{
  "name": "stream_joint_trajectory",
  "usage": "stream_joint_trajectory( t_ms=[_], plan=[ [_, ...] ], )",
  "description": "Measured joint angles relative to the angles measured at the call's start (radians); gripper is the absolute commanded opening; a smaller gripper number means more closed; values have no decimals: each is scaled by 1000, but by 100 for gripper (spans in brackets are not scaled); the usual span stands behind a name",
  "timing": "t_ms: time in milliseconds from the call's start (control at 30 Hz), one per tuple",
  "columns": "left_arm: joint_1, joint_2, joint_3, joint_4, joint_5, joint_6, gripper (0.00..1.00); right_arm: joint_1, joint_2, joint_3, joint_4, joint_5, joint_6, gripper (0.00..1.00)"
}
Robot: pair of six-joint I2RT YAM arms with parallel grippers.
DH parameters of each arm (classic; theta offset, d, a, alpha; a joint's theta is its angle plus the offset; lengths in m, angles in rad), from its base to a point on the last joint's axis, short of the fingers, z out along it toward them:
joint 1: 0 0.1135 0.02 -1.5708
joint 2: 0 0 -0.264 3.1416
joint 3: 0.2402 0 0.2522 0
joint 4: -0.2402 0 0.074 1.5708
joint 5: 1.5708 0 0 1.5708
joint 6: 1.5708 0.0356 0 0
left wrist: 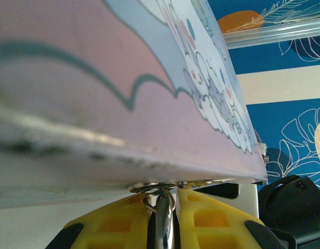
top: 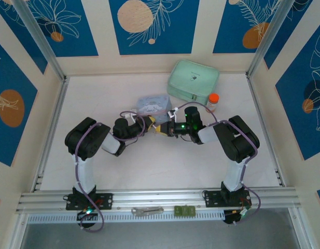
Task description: Unlock the padlock with the key
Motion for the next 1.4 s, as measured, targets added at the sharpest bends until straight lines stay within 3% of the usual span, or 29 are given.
stream_joint_trajectory(
  t_ms=[767,1400],
  plan=[
    [-3,0,-2,0,0,0,0,-10,0,-66,15,16,0,0],
    [-3,-4,-15,0,0,-1,0,-7,20,6,30,16,1,0]
  ],
)
